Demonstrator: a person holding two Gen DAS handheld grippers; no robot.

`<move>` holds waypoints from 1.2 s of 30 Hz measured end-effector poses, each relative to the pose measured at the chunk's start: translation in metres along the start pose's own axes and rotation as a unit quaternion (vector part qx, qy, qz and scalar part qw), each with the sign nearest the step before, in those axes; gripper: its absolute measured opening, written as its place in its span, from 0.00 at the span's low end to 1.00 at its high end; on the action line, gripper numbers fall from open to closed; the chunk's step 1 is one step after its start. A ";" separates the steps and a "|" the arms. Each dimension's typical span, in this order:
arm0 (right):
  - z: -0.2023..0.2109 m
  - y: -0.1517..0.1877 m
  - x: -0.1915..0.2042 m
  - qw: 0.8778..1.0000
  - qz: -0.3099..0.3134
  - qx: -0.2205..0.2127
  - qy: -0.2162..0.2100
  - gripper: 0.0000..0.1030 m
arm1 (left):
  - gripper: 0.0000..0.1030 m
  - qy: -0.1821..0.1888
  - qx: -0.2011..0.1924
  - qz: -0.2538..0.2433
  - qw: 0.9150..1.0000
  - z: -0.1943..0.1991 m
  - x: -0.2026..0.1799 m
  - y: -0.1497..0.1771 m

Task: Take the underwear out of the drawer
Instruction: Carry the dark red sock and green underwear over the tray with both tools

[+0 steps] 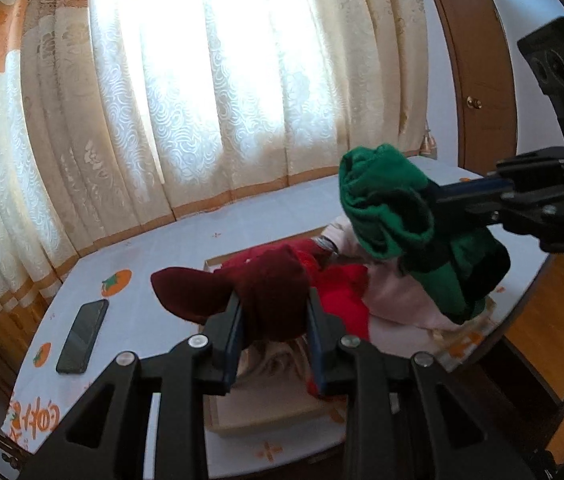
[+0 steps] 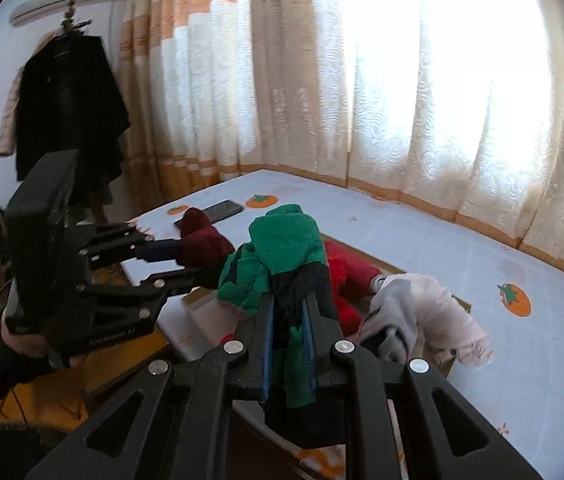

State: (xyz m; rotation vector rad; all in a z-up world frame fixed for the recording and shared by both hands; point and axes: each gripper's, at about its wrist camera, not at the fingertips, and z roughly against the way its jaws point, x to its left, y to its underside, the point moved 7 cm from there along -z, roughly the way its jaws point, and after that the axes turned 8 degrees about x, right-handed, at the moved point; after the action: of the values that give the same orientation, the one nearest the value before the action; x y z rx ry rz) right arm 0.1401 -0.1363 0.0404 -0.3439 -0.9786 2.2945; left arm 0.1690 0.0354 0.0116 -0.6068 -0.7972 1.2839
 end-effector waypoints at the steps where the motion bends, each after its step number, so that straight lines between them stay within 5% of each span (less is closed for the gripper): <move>1: -0.004 -0.004 -0.004 1.000 -0.005 0.001 0.002 0.14 | 0.26 0.002 0.005 0.001 1.000 -0.006 0.001 -0.003; 30: -0.099 -0.012 -0.054 0.995 -0.067 0.060 0.032 0.14 | 0.27 -0.001 0.085 -0.012 0.996 -0.090 -0.011 -0.008; 36: -0.109 -0.007 -0.059 0.994 -0.079 0.067 0.033 0.14 | 0.40 -0.007 0.087 -0.010 0.996 -0.098 -0.011 -0.006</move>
State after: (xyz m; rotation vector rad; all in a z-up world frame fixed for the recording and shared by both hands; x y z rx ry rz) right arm 0.2379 -0.1086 -0.0303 -0.2728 -0.7850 2.1769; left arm 0.2502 0.0272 -0.0444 -0.4503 -0.6928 1.3249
